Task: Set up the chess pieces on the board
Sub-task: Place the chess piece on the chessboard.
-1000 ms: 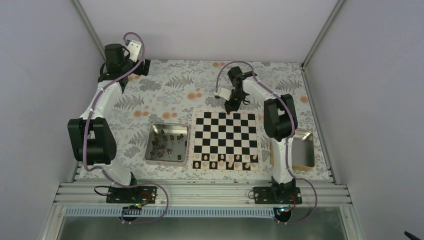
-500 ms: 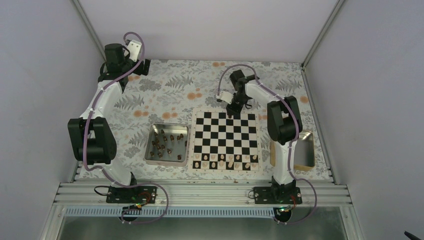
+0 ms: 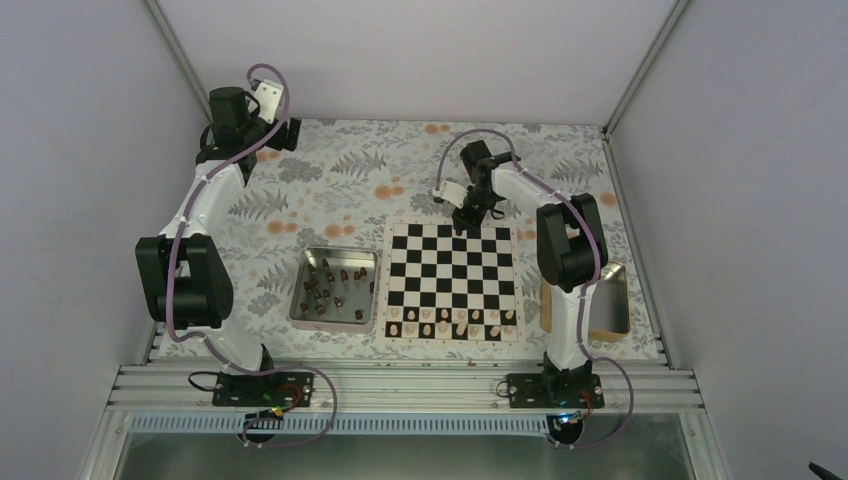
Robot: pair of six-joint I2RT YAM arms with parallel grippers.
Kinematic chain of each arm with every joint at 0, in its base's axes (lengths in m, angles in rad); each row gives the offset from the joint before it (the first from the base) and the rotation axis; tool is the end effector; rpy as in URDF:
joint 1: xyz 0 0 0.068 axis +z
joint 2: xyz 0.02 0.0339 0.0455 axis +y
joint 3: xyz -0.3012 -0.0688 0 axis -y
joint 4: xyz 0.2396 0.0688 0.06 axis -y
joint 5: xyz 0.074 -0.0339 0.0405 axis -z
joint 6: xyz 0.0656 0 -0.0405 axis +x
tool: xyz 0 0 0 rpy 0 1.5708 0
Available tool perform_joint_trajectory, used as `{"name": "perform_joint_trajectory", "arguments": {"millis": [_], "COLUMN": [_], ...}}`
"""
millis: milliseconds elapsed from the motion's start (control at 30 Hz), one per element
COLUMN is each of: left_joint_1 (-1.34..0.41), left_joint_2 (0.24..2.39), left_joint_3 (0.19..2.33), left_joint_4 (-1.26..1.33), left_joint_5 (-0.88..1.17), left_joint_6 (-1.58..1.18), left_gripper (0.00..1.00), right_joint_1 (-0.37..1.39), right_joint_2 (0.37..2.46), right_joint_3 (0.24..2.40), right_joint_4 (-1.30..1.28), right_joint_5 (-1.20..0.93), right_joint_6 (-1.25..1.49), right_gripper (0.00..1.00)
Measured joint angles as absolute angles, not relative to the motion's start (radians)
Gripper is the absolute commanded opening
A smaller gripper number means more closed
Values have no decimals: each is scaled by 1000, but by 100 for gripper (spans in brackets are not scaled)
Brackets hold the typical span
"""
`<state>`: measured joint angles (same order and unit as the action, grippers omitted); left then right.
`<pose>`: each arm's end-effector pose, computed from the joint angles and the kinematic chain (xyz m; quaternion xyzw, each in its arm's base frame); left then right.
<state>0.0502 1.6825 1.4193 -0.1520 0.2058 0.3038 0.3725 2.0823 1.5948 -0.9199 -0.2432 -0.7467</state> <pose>0.4271 0.0080 0.3527 0.1610 0.8195 0.0110 0.5500 0.3944 0.1711 0.1811 -0.5336 0.8331 0.1037 0.1021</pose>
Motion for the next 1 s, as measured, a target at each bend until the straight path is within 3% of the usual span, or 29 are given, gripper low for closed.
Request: {"name": "perform_joint_trajectory", "arguments": {"millis": [533, 767, 1000], "left_joint_1": [50, 50, 50], "left_joint_2": [1682, 1682, 1682], "left_joint_3": [1419, 1419, 1419], "left_joint_4": [-152, -152, -152], "left_joint_5": [207, 207, 207], "left_joint_6": [304, 304, 305], "left_gripper": [100, 100, 100], "right_joint_1": [373, 373, 373], "right_joint_2": [2065, 2065, 2065], "right_joint_3": [1583, 1557, 1554], "right_joint_4": [-897, -878, -875], "right_joint_5": [-230, -228, -223], "right_joint_6": [-733, -732, -731], "right_gripper": [6, 16, 43]}}
